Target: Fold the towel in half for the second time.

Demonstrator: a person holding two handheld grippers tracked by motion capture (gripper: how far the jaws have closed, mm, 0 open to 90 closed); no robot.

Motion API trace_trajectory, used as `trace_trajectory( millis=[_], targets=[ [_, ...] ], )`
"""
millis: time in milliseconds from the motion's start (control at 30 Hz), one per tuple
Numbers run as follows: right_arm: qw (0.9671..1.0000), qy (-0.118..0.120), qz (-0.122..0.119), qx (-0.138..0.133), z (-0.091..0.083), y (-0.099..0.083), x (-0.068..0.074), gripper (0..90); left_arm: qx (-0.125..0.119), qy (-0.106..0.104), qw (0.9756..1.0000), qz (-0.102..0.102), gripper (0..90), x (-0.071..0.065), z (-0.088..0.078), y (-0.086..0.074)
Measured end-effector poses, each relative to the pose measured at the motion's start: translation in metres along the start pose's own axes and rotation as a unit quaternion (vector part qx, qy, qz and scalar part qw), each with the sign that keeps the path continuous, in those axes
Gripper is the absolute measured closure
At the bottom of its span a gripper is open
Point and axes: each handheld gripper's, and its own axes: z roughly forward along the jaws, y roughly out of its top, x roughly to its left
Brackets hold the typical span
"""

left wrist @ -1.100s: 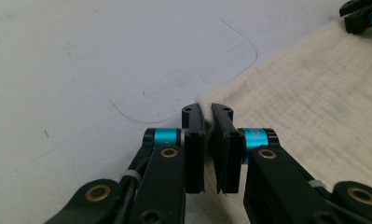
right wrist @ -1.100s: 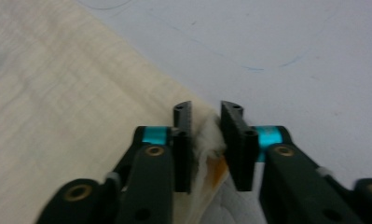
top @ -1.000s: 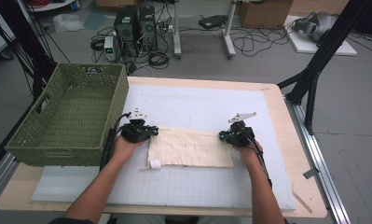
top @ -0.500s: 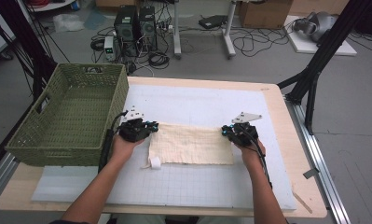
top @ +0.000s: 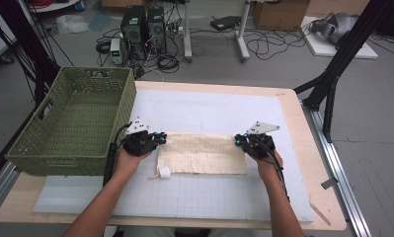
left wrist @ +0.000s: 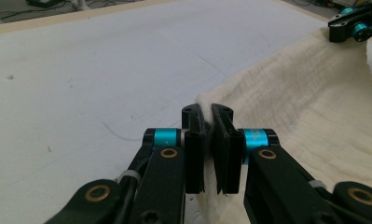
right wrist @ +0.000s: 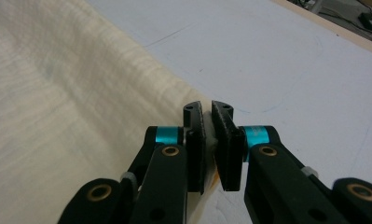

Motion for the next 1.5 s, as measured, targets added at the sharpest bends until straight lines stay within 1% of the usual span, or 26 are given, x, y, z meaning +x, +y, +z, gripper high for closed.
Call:
trace_trajectory(
  millis=[100,200,233,333,367,433,567,600,700,800,967,1067,1233,1300,1333,1400,1467,1500],
  targets=[
    [0.9999,0.002,-0.009,-0.005,-0.003,0.000,0.002,84.0,0.004,-0.002,1.0000,0.001,83.2,-0.001,-0.002,-0.002],
    [0.9998,0.005,-0.013,-0.015,-0.007,-0.001,0.006,84.0,-0.001,-0.006,1.0000,0.001,83.1,-0.003,-0.006,-0.004],
    [0.9998,0.007,-0.015,-0.015,-0.008,-0.002,0.008,84.0,-0.003,-0.006,1.0000,0.001,83.1,-0.004,-0.007,-0.004],
    [0.9995,0.010,-0.020,-0.023,-0.011,-0.006,0.011,84.0,0.000,-0.011,0.9999,0.004,83.1,-0.007,-0.009,-0.008],
    [0.9994,0.013,-0.018,-0.025,-0.012,-0.007,0.012,84.0,0.002,-0.011,0.9999,0.008,83.0,-0.008,-0.010,-0.008],
    [0.9993,0.014,-0.019,-0.030,-0.015,-0.009,0.014,84.0,-0.004,-0.010,0.9999,0.012,83.0,-0.010,-0.012,-0.009],
    [0.9989,0.020,-0.023,-0.036,-0.020,-0.012,0.017,84.0,0.001,-0.008,0.9997,0.021,82.4,-0.014,-0.016,-0.013],
    [0.9988,0.022,-0.023,-0.038,-0.021,-0.013,0.018,84.0,0.001,-0.010,0.9997,0.021,82.3,-0.015,-0.016,-0.014],
    [0.9985,0.025,-0.025,-0.041,-0.024,-0.016,0.021,84.0,0.004,-0.013,0.9994,0.031,82.4,-0.019,-0.019,-0.016],
    [0.9983,0.028,-0.025,-0.045,-0.027,-0.020,0.023,84.0,0.007,-0.014,0.9993,0.035,82.2,-0.020,-0.021,-0.019],
    [0.9981,0.032,-0.020,-0.048,-0.033,-0.030,0.029,83.9,0.014,-0.021,0.9992,0.031,81.8,-0.021,-0.026,-0.029],
    [0.9981,0.036,-0.020,-0.046,-0.035,-0.036,0.032,84.0,0.021,-0.023,0.9989,0.035,81.8,-0.024,-0.028,-0.034],
    [0.9978,0.037,-0.029,-0.047,-0.040,-0.041,0.037,83.9,0.026,-0.023,0.9986,0.040,81.7,-0.027,-0.032,-0.038],
    [0.9978,0.037,-0.032,-0.044,-0.042,-0.042,0.038,83.9,0.027,-0.027,0.9985,0.039,80.7,-0.028,-0.034,-0.040],
    [0.9978,0.038,-0.034,-0.043,-0.043,-0.043,0.039,83.9,0.028,-0.028,0.9986,0.034,78.3,-0.029,-0.035,-0.040],
    [0.9977,0.040,-0.038,-0.041,-0.044,-0.045,0.040,83.9,0.022,-0.032,0.9991,0.017,67.0,-0.029,-0.037,-0.038],
    [0.9976,0.039,-0.042,-0.038,-0.046,-0.047,0.041,83.9,0.002,-0.030,0.9995,-0.002,51.1,-0.028,-0.041,-0.033],
    [0.9976,0.040,-0.043,-0.036,-0.047,-0.048,0.041,83.8,-0.010,-0.028,0.9996,-0.006,45.6,-0.028,-0.044,-0.029]
  ],
)
